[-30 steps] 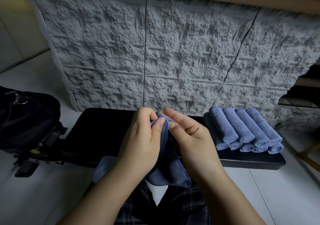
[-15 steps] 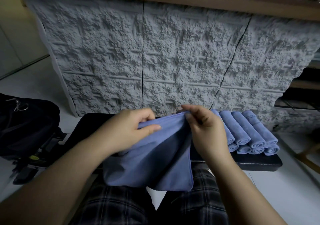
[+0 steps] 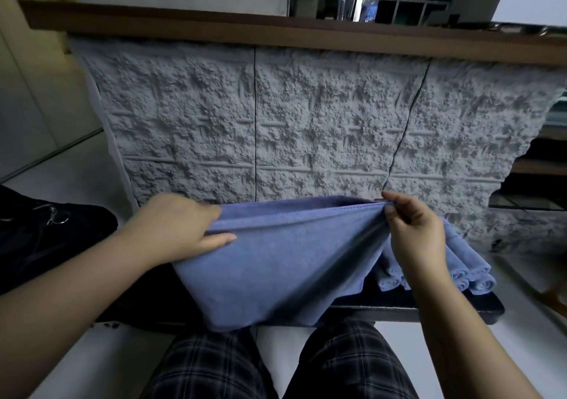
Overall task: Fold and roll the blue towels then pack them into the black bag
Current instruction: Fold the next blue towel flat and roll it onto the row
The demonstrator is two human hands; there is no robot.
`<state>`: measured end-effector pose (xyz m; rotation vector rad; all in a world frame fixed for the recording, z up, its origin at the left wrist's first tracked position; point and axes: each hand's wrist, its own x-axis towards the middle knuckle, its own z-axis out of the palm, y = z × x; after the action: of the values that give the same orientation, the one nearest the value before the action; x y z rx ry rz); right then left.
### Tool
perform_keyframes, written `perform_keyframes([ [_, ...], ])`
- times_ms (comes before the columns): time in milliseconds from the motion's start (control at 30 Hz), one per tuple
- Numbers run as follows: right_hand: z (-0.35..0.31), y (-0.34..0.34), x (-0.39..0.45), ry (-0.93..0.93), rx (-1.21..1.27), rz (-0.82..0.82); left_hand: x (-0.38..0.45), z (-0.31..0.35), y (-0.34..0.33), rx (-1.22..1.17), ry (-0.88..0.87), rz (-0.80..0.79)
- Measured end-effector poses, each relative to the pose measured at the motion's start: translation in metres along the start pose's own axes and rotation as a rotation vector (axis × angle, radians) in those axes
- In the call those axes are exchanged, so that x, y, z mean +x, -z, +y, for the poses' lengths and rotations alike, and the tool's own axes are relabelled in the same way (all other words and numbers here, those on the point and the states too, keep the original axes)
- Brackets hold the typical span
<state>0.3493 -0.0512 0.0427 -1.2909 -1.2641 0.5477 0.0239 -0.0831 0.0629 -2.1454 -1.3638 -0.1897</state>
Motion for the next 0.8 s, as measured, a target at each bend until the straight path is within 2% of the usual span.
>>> perform_keyframes([
  [133,0.01,0.007,0.004,-0.012,-0.051,0.022,-0.003,-0.013,-0.003,-0.139,0.141,-0.009],
  [267,0.018,0.008,0.001,-0.033,-0.138,0.024,0.0,-0.012,-0.005,-0.315,0.172,0.008],
  [367,0.023,0.01,-0.001,-0.019,-0.323,-0.01,0.005,-0.011,-0.01,-0.29,0.236,-0.082],
  [467,0.02,0.007,0.0,-0.012,-0.375,-0.026,0.008,-0.013,-0.013,-0.368,0.37,-0.163],
  [567,0.011,0.002,0.002,-0.014,-0.369,-0.035,0.008,-0.013,-0.016,-0.233,0.337,-0.129],
  [667,0.002,0.002,0.004,0.007,-0.372,-0.039,0.011,-0.016,-0.009,-0.211,0.402,-0.104],
  [800,-0.002,0.004,0.006,0.053,-0.397,-0.034,0.007,-0.019,-0.009,-0.284,0.351,0.092],
])
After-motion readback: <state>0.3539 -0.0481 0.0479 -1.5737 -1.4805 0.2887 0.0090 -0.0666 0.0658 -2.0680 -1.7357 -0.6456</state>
